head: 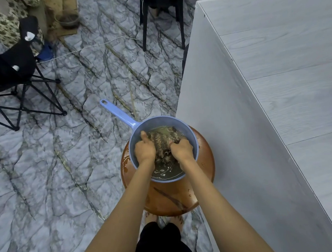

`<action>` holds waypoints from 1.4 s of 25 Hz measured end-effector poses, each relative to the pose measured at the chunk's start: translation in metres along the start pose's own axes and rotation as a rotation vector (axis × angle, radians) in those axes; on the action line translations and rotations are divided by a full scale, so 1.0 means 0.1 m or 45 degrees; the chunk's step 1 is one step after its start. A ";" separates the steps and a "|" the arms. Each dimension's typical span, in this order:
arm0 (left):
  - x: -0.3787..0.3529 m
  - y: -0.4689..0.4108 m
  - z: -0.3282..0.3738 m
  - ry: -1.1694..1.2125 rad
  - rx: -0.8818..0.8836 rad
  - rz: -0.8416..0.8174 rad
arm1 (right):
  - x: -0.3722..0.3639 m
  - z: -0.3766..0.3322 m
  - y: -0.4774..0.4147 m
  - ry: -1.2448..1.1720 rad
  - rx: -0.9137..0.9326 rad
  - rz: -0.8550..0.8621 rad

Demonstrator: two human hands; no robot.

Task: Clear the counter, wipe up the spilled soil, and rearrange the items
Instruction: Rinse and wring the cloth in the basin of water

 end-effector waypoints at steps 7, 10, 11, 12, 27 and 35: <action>0.01 0.07 0.07 -0.654 -0.266 -0.215 | -0.13 0.09 -0.02 -0.322 -0.184 -0.058; 0.08 0.05 -0.03 -0.121 -0.060 -0.031 | -0.08 0.10 -0.03 -0.433 -0.191 0.002; 0.05 0.04 -0.11 0.083 0.052 -0.006 | -0.07 0.10 -0.02 -0.423 -0.199 0.018; -0.01 0.05 -0.18 0.273 0.147 -0.011 | -0.07 0.10 -0.02 -0.410 -0.207 0.011; -0.14 0.10 -0.32 0.685 0.332 0.021 | -0.09 -0.05 0.14 -0.011 0.104 -0.002; -0.18 0.10 -0.32 0.710 0.388 -0.018 | -0.10 -0.06 0.18 0.005 0.100 -0.090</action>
Point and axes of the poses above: each hand's wrist, its own y-axis away from the middle knuckle, its own x-axis out of the back of the hand, z = x × y, the point moved 7 cm from there along -y, towards the middle knuckle, and after that the axes turned 5 degrees about -x, right-handed, at the moved point
